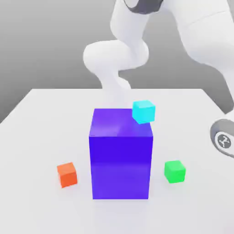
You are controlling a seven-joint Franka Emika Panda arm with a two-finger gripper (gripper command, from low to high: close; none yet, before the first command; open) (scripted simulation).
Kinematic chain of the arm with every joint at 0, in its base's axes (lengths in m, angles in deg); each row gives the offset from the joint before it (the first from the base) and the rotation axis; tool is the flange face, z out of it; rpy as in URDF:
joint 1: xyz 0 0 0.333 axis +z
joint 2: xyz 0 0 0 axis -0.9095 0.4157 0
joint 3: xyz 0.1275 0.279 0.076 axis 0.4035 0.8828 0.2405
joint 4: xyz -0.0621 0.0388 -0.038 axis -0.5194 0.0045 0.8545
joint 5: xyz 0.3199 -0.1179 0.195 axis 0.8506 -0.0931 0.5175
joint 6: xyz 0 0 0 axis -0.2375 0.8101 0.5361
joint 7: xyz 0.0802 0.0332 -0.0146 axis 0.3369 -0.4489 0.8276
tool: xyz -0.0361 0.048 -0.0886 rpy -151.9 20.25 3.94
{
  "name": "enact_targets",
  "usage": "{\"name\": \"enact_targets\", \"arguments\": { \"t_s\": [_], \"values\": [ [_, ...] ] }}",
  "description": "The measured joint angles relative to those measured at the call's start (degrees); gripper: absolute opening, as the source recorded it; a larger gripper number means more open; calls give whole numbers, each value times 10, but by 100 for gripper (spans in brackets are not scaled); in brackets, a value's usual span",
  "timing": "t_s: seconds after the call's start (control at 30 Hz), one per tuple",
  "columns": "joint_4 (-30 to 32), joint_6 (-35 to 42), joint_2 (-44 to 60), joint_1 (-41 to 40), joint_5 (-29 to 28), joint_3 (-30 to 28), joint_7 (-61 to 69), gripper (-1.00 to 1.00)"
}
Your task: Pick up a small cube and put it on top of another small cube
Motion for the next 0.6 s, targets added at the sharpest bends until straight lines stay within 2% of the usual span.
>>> {"name": "enact_targets", "arguments": {
  "t_s": [0.23, 0.4, 0.5, 0.6],
  "values": [
    [137, -9, -135, -76, 122, 93, 198, -100],
    [239, -18, -237, -91, 206, 123, 345, -100],
    [301, -25, -295, -83, 234, 124, 418, -100],
    [364, -36, -347, -76, 237, 118, 472, -100]
  ]
}}
